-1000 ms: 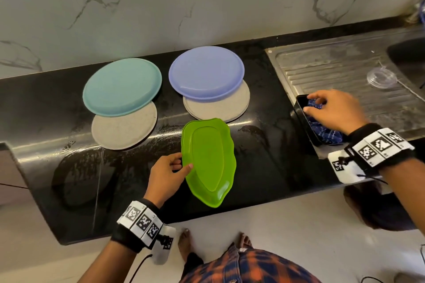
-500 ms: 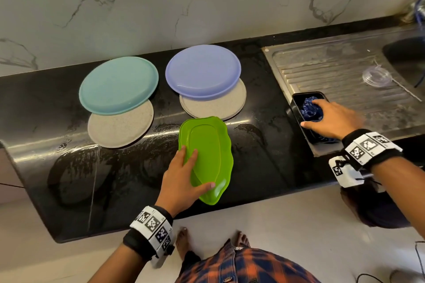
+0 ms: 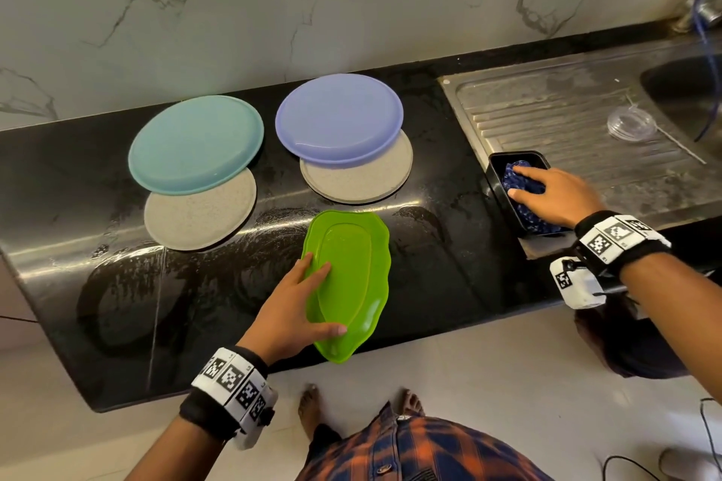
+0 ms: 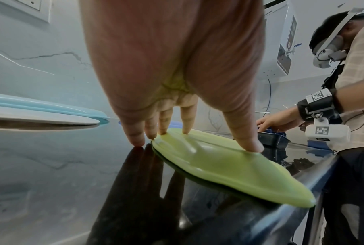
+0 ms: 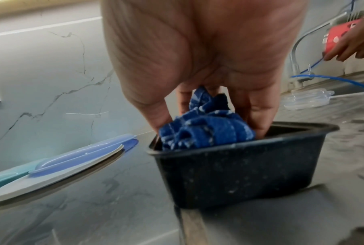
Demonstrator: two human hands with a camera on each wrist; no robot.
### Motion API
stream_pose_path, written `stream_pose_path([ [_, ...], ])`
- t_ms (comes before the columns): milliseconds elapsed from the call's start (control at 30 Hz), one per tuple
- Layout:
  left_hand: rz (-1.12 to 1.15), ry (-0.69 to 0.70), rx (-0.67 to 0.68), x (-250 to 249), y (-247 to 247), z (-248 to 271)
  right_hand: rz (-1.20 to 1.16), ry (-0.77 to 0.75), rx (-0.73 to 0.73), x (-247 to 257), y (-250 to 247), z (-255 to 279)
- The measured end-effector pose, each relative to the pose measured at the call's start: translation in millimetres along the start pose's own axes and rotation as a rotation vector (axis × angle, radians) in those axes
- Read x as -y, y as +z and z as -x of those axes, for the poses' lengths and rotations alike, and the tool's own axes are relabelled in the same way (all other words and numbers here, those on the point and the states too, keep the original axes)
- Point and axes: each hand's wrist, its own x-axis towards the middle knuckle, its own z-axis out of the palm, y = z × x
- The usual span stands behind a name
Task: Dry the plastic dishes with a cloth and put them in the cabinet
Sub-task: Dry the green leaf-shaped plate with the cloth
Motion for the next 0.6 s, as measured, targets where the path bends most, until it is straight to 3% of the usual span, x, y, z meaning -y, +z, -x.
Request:
stream_pose_path([
  [167, -0.002, -0.015, -0.009, -3.3, 1.4, 1.0, -0.001, 0.015, 0.003, 8.0, -2.1, 5.9],
  [367, 0.035, -0.035, -0.058, -2.2, 5.5, 9.1, -0.038, -0.011, -0.222, 23.6, -36.9, 22.7],
  [500, 0.044, -0.046, -0.068, -4.4, 10.8, 14.0, -0.137, -0.204, -0.435, 59.3, -60.2, 49.5],
  [600, 0.022, -0.072, -0.084, -6.7, 16.0, 12.7, -0.279, -0.396, -0.295, 99.7, -43.5, 72.9],
])
